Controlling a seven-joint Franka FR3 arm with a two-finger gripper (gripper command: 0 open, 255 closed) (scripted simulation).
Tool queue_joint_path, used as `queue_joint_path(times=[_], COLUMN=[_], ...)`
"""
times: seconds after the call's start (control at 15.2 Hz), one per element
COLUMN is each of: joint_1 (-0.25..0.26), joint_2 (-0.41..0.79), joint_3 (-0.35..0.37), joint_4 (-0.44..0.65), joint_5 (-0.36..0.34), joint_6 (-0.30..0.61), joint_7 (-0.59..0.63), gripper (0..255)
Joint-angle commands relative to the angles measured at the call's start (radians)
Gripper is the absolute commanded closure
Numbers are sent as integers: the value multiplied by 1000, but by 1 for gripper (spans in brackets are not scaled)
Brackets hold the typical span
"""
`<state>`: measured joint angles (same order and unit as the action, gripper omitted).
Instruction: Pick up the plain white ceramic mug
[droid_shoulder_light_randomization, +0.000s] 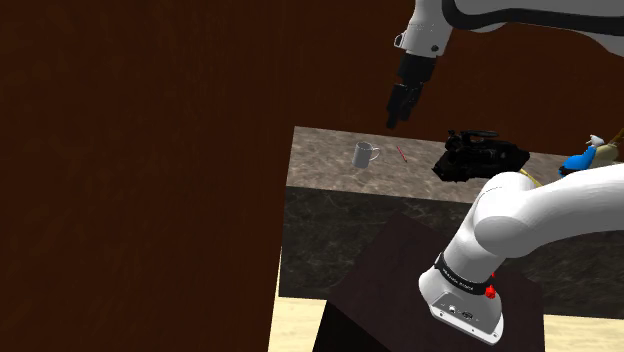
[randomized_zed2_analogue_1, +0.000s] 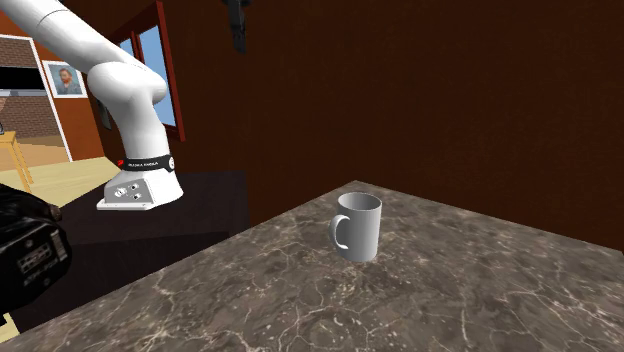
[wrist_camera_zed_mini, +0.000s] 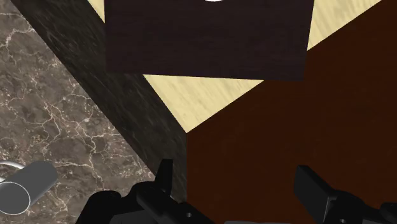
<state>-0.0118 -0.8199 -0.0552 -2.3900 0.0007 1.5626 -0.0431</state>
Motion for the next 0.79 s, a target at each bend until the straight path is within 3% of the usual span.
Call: queue_joint_path(times=[0.0, 0.73], joint_1=[0, -47], joint_2=[0, 204], joint_3=[0, -192], joint_4=[0, -72], joint_5=[0, -118], joint_6=[0, 304], joint_7=[0, -214], gripper=[0, 0])
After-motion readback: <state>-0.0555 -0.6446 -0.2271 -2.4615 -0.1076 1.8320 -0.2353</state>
